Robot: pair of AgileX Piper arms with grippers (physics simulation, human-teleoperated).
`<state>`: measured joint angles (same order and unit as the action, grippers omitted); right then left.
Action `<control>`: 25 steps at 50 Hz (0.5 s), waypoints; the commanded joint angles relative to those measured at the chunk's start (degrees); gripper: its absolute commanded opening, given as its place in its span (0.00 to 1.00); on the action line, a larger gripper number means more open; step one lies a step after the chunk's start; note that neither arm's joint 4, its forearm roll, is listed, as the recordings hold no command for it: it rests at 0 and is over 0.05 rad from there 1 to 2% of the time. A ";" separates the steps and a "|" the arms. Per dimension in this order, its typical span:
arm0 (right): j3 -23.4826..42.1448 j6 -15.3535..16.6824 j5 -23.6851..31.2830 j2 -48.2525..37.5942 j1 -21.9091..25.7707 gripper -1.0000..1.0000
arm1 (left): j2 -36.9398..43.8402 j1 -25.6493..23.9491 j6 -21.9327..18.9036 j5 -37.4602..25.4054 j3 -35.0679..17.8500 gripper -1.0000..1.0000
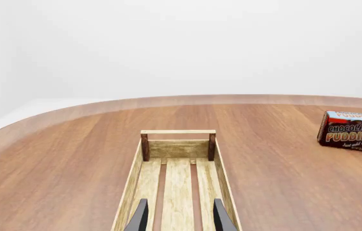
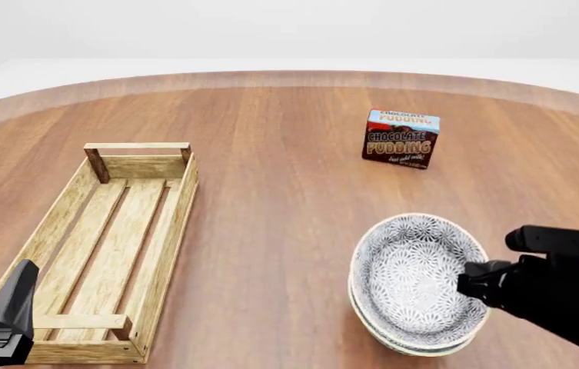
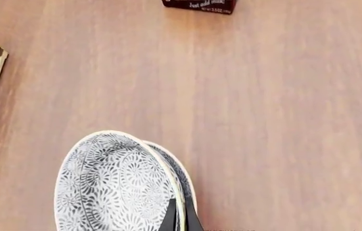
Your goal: Stack the left bowl on the right bowl and place them in the tray.
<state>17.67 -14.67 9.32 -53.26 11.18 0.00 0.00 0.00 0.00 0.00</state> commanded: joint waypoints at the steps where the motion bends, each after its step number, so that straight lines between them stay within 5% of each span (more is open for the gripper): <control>1: -1.40 -0.71 -1.55 -0.48 0.36 0.00 | 0.00 0.00 0.00 0.00 0.00 1.00; 3: -1.49 -0.73 -1.39 -0.33 0.48 0.00 | 0.00 0.00 0.00 0.00 0.00 1.00; 4: -1.46 -0.74 -1.17 -0.16 0.63 1.00 | 0.00 0.00 0.00 0.00 0.00 1.00; 12: 0.57 0.36 1.37 1.14 -1.03 1.00 | 0.00 0.00 0.00 0.00 0.00 1.00; 25: 10.91 6.40 17.03 9.45 -4.65 1.00 | 0.00 0.00 0.00 0.00 0.00 1.00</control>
<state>23.00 -11.54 17.72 -48.32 8.71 0.00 0.00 0.00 0.00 0.00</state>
